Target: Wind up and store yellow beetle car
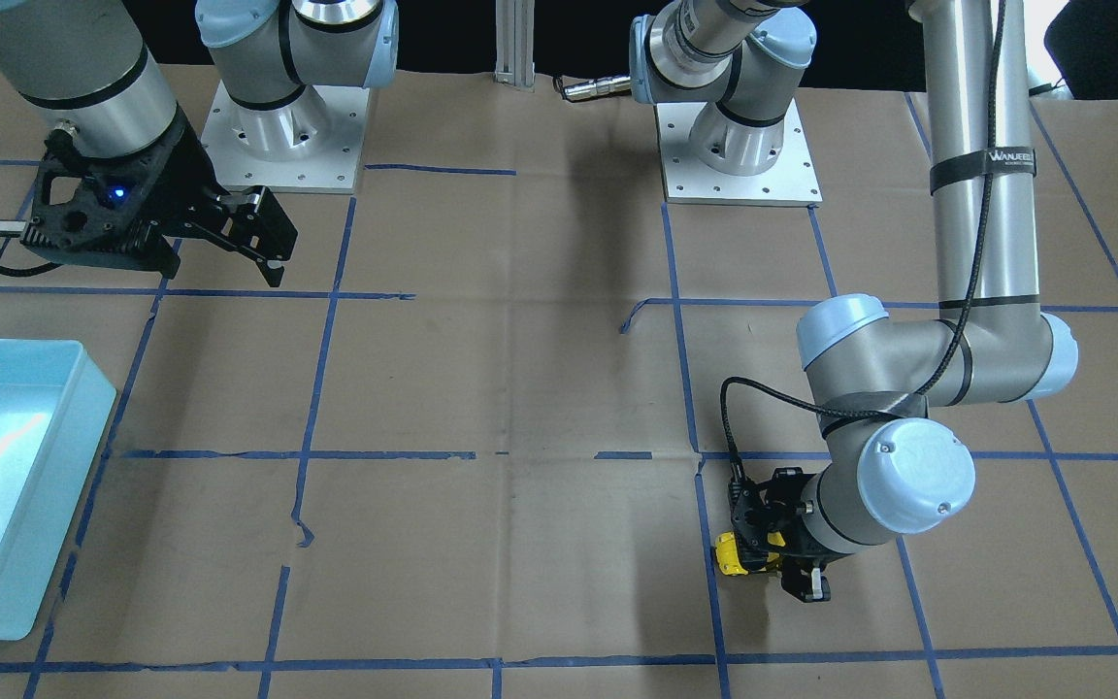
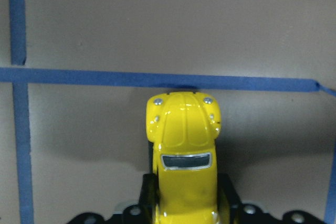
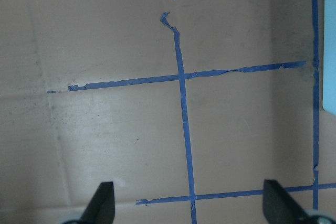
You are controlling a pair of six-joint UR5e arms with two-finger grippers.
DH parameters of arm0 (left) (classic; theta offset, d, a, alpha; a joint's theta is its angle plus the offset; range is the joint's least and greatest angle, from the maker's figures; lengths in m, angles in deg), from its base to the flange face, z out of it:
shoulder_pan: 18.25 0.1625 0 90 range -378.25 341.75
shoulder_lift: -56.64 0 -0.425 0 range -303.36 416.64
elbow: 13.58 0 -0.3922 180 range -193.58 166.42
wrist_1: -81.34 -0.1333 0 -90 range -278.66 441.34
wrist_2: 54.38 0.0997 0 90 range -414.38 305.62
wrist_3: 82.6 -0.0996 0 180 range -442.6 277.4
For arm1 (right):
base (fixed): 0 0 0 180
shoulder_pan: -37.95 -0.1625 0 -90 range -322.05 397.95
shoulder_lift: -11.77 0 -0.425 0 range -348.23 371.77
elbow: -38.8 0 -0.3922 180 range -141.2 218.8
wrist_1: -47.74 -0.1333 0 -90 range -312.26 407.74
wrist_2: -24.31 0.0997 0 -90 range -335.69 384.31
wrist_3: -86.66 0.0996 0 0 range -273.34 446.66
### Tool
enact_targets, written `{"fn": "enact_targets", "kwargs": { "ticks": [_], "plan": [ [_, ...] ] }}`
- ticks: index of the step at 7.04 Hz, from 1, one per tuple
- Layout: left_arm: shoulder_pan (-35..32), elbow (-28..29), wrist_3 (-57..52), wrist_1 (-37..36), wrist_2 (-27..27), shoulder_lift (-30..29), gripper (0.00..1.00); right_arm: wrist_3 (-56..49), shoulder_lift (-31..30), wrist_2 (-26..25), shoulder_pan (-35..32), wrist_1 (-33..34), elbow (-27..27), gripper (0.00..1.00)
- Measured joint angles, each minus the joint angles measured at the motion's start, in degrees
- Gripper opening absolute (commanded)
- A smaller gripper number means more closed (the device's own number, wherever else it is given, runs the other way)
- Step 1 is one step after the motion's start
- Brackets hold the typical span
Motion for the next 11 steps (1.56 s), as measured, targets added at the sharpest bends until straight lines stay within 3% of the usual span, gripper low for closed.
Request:
{"fn": "enact_targets", "kwargs": {
  "ticks": [5, 11],
  "plan": [
    [-2.48, 0.44, -5.58, -0.87, -0.31, 0.68, 0.0, 0.0, 0.05, 0.09, 0.09, 0.26, 0.11, 1.0],
    [-0.98, 0.66, -5.58, -2.58, -0.48, -1.38, 0.0, 0.05, 0.0, 0.09, 0.09, 0.44, -0.01, 1.0]
  ]
}}
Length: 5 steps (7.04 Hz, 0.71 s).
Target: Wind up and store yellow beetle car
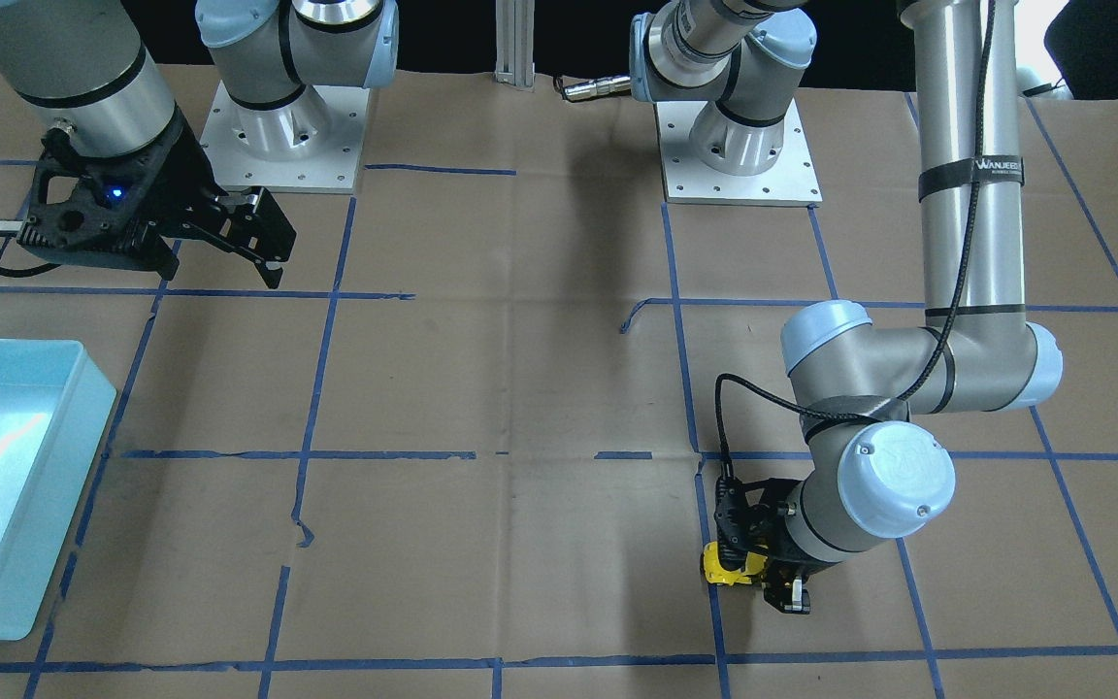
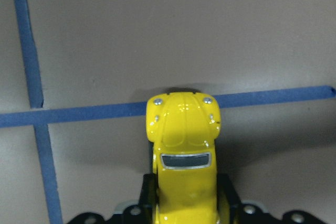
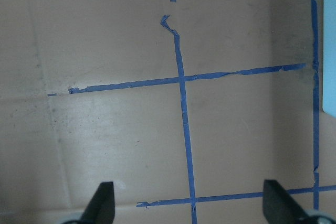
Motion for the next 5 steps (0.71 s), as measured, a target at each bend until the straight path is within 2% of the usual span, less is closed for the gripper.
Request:
{"fn": "enact_targets", "kwargs": {
  "ticks": [5],
  "plan": [
    [0.99, -0.88, -0.69, -1.34, -0.2, -0.09, 0.0, 0.01, 0.0, -0.09, 0.0, -0.06, 0.23, 1.0]
  ]
}}
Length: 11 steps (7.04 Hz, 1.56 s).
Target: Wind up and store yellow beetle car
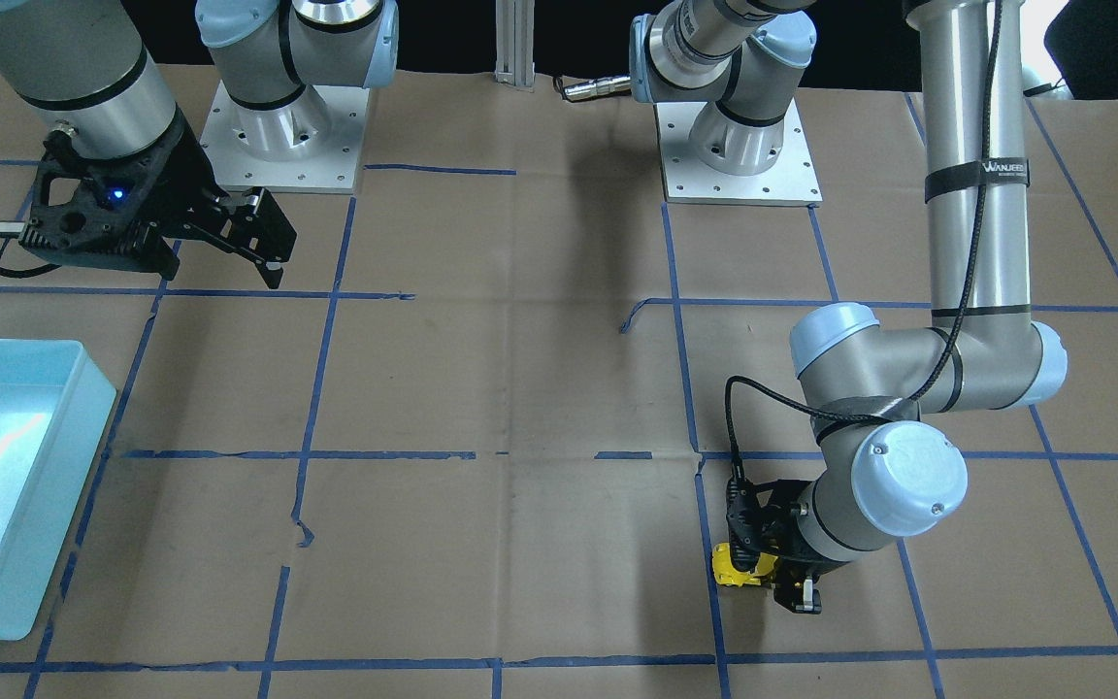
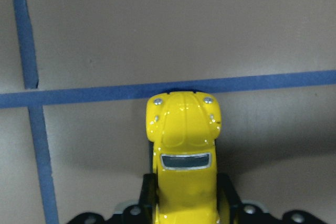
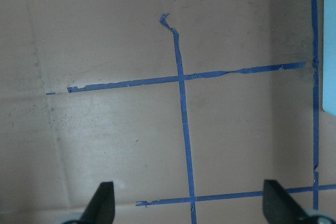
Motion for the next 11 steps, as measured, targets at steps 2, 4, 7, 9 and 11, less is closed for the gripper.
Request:
{"fn": "enact_targets", "kwargs": {
  "ticks": [2, 4, 7, 9, 11],
  "plan": [
    [0.25, -0.03, -0.65, -0.26, 0.14, 0.12, 0.0, 0.05, -0.06, 0.05, -0.05, 0.17, -0.04, 1.0],
    [1.68, -0.03, -0.76, -0.81, 0.01, 0.4, 0.0, 0.07, -0.09, 0.17, -0.08, 0.21, -0.1, 1.0],
    [2.51, -0.07, -1.0, -0.9, 0.2, 0.58, 0.0, 0.1, -0.09, 0.21, -0.15, 0.25, -0.09, 1.0],
    [2.63, -0.07, -1.21, -0.9, 0.14, 0.48, 0.0, 0.1, -0.09, 0.21, -0.17, 0.37, -0.11, 1.0],
    [3.42, -0.06, -2.0, -0.93, -0.03, 0.41, 0.0, 0.12, -0.09, 0.21, -0.17, 0.43, -0.11, 1.0]
  ]
}}
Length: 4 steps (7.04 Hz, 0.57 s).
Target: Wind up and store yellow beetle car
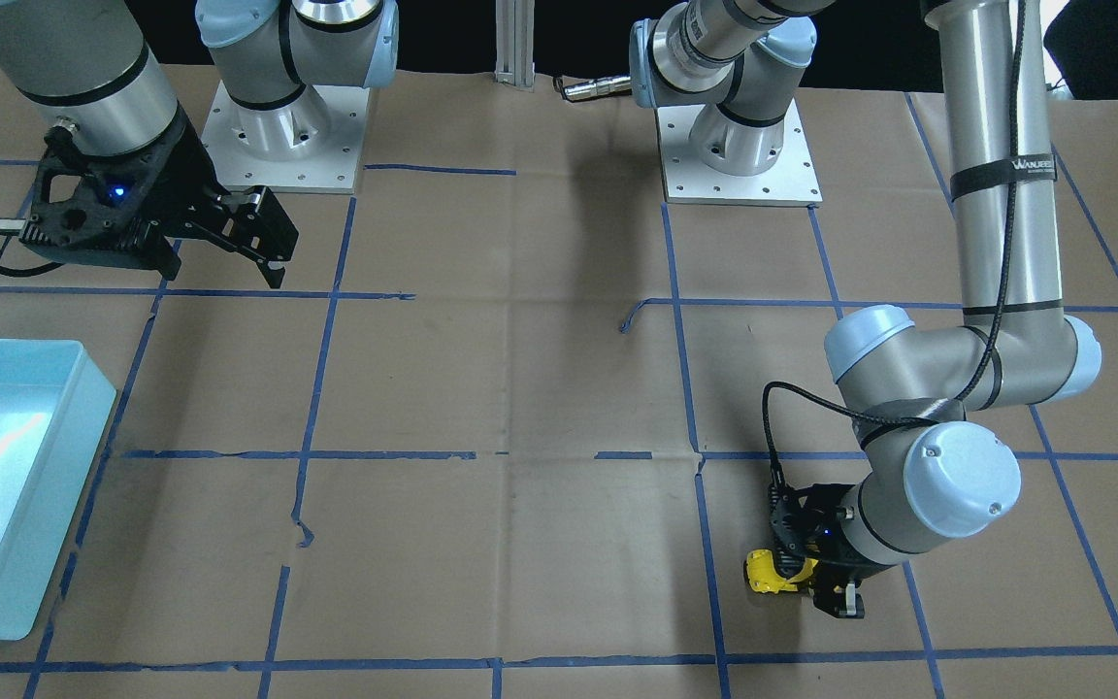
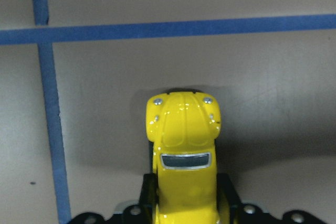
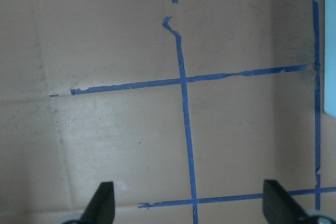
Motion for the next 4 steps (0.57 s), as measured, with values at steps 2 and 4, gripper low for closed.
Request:
{"fn": "enact_targets", "kwargs": {
  "ticks": [2, 4],
  "plan": [
    [0.77, 0.04, -0.54, -0.05, -0.11, -0.02, 0.0, 0.0, 0.01, 0.0, 0.0, 0.24, -0.06, 1.0],
    [1.03, -0.06, -0.71, -0.03, -0.18, -0.02, 0.0, 0.0, 0.1, 0.02, 0.0, 0.32, -0.09, 1.0]
  ]
}}
